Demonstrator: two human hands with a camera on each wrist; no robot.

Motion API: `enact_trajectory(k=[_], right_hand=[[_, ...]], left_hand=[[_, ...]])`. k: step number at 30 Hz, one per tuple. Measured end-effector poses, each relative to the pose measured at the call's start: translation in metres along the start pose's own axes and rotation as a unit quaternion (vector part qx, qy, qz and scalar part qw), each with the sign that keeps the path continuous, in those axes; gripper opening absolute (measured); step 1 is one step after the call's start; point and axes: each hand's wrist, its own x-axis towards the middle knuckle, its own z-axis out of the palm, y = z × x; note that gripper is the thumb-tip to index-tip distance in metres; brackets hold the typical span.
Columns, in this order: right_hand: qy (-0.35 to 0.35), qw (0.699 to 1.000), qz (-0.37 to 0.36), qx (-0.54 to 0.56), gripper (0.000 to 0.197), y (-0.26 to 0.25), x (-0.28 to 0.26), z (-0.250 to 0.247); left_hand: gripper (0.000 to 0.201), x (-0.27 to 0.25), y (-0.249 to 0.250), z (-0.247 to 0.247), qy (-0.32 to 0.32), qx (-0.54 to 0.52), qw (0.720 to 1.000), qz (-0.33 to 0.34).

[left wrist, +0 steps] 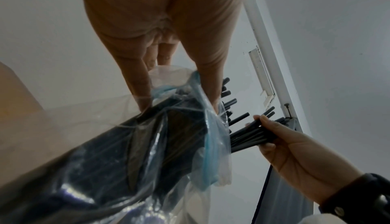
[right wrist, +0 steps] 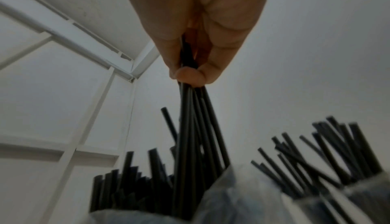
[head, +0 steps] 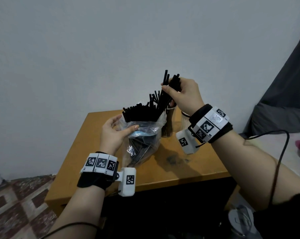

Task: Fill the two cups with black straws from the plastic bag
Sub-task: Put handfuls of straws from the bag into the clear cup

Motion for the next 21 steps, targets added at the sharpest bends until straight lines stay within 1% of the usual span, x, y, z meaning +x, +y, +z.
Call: enact_trajectory(k=[3, 6, 9, 12, 16, 18, 21], right_hand=[[-0.002, 0.999, -0.022, -0.042, 0.019, -0.008, 0.006, -0.005], [-0.004, 0.998, -0.041, -0.052, 0.019, -0.015, 0.014, -0.010], [0.004, 0.997, -0.059, -0.056, 0.022, -0.023, 0.024, -0.017], [0.009, 0.997, -0.067, -0.047, 0.023, -0.030, 0.036, -0.024], [0.021, 0.998, -0.058, -0.003, 0.021, -0.038, 0.047, -0.036], [0.026, 0.998, -0.057, 0.017, 0.017, -0.040, 0.050, -0.044], [0.039, 0.997, -0.067, 0.019, 0.012, -0.043, 0.052, -0.056]], left_hand=[[0.079, 0.004, 0.000, -0.001, 0.002, 0.000, 1.000, -0.006], [0.078, 0.006, 0.001, -0.003, 0.003, 0.001, 1.000, -0.012], [0.082, 0.007, 0.004, -0.004, 0.003, 0.000, 1.000, -0.019], [0.088, 0.006, 0.006, -0.006, 0.001, -0.005, 1.000, -0.025], [0.088, 0.007, 0.006, -0.010, 0.003, -0.011, 0.999, -0.030], [0.089, 0.007, 0.004, -0.012, 0.007, -0.015, 0.999, -0.033], [0.091, 0.009, 0.003, -0.018, 0.014, -0.022, 0.999, -0.034]])
